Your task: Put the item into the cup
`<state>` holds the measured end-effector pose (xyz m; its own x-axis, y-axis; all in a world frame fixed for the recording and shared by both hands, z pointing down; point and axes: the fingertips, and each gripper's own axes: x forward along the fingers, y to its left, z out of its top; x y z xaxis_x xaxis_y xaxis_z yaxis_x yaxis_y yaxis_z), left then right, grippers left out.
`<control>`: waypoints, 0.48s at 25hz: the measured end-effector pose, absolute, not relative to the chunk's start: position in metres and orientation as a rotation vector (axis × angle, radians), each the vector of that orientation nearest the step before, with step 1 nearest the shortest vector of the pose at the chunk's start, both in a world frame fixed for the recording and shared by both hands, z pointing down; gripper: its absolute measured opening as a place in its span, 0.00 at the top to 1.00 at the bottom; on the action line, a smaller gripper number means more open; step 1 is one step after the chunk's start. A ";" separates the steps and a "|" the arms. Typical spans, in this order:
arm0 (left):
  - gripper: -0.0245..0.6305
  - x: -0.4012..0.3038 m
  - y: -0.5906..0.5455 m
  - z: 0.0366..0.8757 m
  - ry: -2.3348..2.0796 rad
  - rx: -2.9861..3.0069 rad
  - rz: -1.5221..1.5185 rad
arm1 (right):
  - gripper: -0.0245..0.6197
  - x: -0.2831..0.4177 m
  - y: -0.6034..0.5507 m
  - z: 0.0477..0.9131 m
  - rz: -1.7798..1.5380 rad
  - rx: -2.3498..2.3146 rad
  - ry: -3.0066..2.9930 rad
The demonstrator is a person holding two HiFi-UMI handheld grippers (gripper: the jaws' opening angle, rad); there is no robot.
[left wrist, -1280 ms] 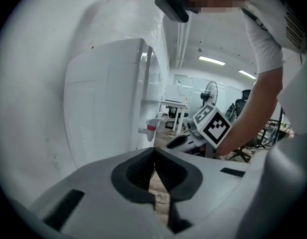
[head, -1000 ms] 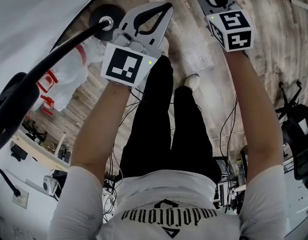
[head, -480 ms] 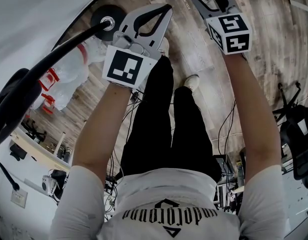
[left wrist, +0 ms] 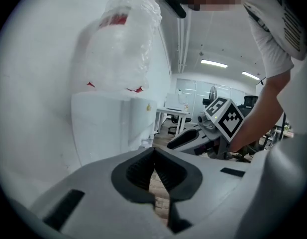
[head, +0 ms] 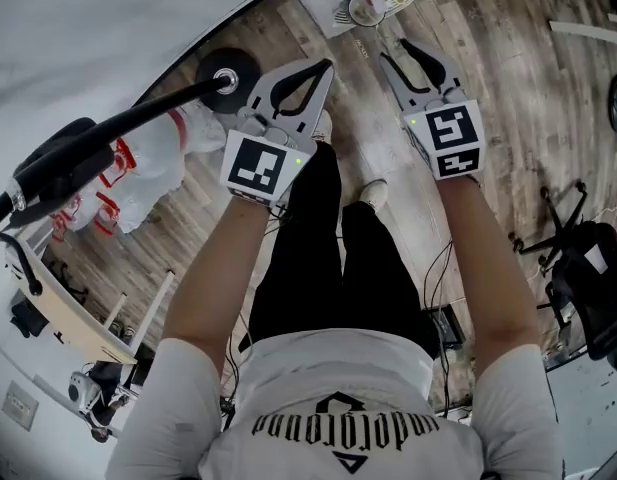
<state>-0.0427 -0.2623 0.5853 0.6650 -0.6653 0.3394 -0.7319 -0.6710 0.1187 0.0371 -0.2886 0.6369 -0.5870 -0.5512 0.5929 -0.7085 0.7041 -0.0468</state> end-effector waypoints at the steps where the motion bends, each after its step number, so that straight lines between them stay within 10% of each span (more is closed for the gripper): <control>1: 0.95 -0.042 -0.254 0.574 -1.128 2.622 0.385 | 0.75 0.039 -0.281 0.622 0.374 0.969 -2.360; 12: 0.95 -0.033 -0.168 0.437 -1.198 2.670 0.348 | 0.92 0.073 -0.182 0.460 0.277 1.017 -2.465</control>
<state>-0.0326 -0.1678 0.4370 0.6449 -0.7070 0.2902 -0.7525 -0.6537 0.0799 0.0727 -0.1820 0.4603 -0.6231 -0.6154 0.4828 -0.7071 0.7071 -0.0112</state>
